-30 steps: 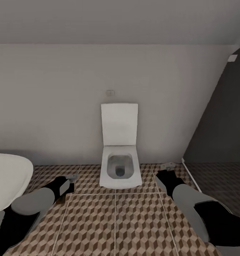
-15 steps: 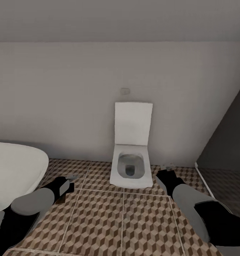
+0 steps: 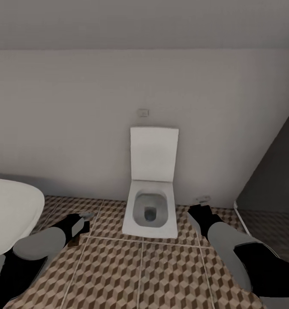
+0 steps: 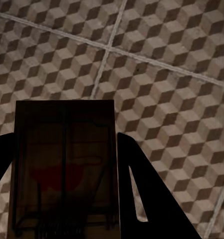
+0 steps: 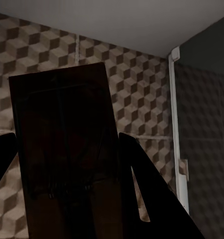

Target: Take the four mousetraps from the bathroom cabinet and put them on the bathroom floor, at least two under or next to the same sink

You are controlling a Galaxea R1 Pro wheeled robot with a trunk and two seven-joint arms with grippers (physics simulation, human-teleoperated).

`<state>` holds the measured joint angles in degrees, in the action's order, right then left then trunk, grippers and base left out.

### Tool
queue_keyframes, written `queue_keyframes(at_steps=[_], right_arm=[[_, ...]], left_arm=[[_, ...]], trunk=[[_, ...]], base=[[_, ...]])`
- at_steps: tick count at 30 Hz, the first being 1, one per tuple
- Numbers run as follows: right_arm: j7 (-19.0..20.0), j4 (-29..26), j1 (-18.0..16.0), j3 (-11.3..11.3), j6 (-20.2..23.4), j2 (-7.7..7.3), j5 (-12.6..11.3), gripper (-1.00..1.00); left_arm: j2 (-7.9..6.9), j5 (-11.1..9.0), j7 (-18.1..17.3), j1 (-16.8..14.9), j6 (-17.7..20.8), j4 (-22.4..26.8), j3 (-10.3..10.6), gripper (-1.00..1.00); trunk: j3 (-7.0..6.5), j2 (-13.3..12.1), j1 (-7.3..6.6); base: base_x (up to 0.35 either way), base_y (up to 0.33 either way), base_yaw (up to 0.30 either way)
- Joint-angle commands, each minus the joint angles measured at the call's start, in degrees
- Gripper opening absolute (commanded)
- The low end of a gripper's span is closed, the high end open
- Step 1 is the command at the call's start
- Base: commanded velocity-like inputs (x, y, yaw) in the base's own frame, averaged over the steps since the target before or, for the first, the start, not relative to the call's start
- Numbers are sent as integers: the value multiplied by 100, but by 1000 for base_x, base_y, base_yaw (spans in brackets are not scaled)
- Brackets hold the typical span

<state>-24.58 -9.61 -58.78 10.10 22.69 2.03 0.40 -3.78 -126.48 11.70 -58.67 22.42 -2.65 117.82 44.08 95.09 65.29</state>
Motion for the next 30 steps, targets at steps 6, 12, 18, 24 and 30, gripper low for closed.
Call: queue_keyframes(at_steps=[6, 12, 18, 24, 30], right_arm=[[-12, 5, 3, 31, 30, 18, -23, -100], [490, 220, 50, 11, 42, -4, -83, -100], [1091, 882, 66, -23, 61, -9, -107, -100], [1164, 934, 157, -25, 48, -3, -91, -100], [1173, 934, 186, -26, 44, 22, -85, -100]], left_arm=[[0, -43, 17, -4, 26, 17, 48, -100], [9, -38, 17, -3, 26, 28, 51, -100], [22, -35, 17, -3, 29, 101, 66, -100], [38, 19, 17, 13, 27, 182, 114, -100], [26, 168, 9, 20, 26, 241, 213, -100]], trunk=[[5, 2, 3], [5, 2, 3], [5, 2, 3], [5, 2, 3], [5, 2, 3]], base=[[295, -176, 0], [302, -163, 0], [213, -106, 0], [17, -8, 0], [156, 0, 0]])
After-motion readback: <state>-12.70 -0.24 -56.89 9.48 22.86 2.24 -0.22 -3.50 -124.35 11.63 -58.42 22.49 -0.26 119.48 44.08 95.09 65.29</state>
